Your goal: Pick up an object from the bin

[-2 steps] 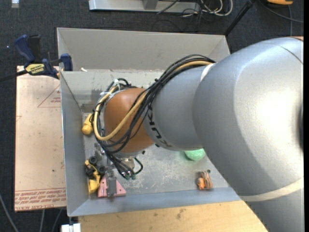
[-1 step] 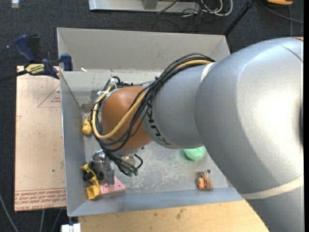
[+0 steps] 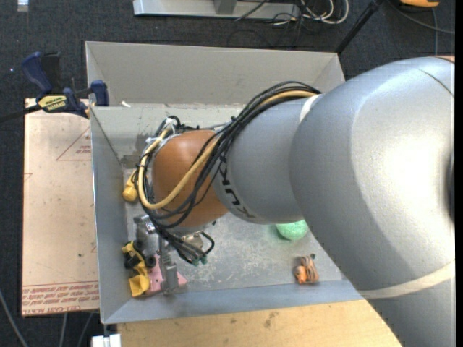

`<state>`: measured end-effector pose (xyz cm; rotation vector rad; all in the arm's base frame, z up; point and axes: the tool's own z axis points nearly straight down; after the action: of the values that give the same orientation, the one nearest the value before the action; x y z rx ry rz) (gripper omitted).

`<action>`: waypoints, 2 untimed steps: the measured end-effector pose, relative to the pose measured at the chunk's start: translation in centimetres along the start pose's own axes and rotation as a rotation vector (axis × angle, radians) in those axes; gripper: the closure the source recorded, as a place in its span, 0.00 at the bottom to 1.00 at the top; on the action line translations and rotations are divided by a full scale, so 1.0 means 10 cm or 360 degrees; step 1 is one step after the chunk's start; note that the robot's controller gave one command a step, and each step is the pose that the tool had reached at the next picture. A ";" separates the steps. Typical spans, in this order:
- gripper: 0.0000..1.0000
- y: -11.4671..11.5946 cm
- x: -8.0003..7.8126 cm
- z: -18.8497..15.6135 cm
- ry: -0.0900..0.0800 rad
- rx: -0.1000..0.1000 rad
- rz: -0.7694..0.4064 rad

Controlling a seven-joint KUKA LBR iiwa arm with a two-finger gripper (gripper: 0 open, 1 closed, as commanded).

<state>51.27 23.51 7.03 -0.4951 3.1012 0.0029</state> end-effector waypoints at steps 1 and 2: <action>1.00 0.00 -0.02 -0.02 -0.0007 -0.0001 0.0001; 0.00 0.00 0.00 0.00 0.0000 -0.0001 0.0000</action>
Offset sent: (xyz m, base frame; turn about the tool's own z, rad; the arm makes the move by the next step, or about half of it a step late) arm 0.0000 0.0000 0.0000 0.0000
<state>51.26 23.51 7.01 -0.4952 3.1015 0.0036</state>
